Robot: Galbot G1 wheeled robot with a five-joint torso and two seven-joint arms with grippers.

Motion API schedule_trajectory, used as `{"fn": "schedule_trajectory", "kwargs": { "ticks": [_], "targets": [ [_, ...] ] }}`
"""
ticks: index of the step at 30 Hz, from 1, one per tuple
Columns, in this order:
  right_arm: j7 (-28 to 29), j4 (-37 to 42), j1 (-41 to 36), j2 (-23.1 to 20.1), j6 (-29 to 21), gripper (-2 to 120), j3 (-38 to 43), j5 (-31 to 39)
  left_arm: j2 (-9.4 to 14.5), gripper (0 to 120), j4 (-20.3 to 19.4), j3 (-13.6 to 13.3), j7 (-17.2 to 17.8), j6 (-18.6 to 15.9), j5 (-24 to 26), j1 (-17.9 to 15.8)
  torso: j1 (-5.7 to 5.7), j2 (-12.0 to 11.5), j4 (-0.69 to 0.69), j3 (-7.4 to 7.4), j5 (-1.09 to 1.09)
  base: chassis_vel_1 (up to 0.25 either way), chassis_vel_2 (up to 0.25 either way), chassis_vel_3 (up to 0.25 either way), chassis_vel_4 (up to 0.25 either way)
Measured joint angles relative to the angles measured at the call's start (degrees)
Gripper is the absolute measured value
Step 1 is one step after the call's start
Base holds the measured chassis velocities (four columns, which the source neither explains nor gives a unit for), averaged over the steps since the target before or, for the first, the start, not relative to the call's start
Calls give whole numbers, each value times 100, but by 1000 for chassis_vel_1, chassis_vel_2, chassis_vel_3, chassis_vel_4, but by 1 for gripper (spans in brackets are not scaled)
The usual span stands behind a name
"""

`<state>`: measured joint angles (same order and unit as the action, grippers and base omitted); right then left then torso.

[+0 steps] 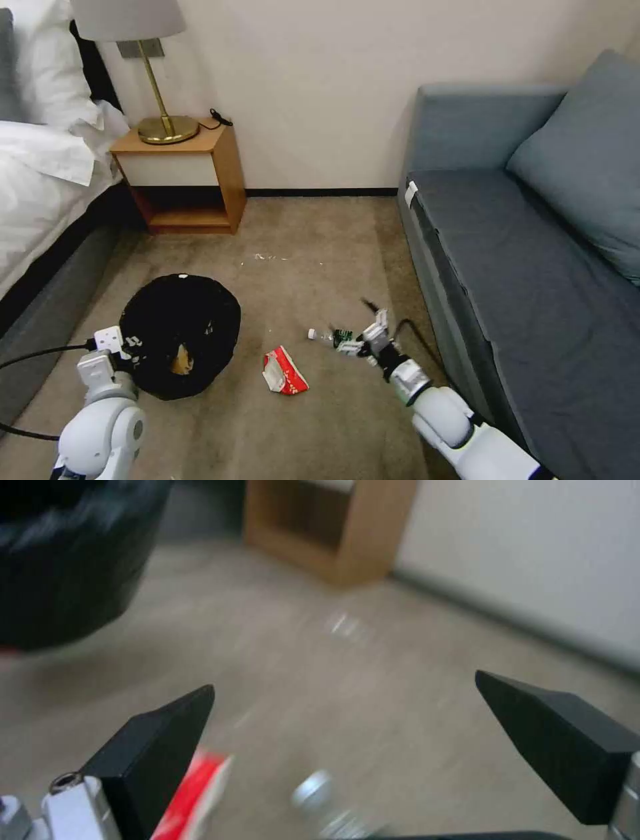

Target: Pick up the trash bin, then pick up the garbage on the floor and place it into the trash bin.

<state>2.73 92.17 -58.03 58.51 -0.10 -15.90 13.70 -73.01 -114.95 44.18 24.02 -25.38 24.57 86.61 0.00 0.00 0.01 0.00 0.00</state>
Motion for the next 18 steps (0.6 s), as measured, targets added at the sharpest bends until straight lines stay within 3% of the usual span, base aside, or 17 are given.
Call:
{"fn": "schedule_trajectory", "kwargs": {
  "ticks": [2,4,6,11,18],
  "targets": [
    [88,53,403,18,-988,100,-512,772,-6,3,-44,-7,2,-22,-38,4,0,0,-2,0,-1,0,0,0,0],
    [198,70,579,40,-1284,100,-728,1122,-7,3,-62,-10,2,-29,-48,7,0,0,-2,0,-1,0,0,0,0],
    [772,36,1232,176,-1822,100,-1545,2176,-18,3,-123,-22,2,-49,-100,13,0,0,0,0,-1,0,0,0,0],
    [1201,-513,1894,574,-1950,100,-2406,2965,-92,3,-169,-28,5,-61,-148,6,0,0,1,0,-2,0,0,0,0],
    [1202,-1150,2002,964,-1923,100,-2570,2905,-122,3,-173,-24,7,-56,-186,17,0,0,0,0,-1,0,0,0,0]
  ]
}}
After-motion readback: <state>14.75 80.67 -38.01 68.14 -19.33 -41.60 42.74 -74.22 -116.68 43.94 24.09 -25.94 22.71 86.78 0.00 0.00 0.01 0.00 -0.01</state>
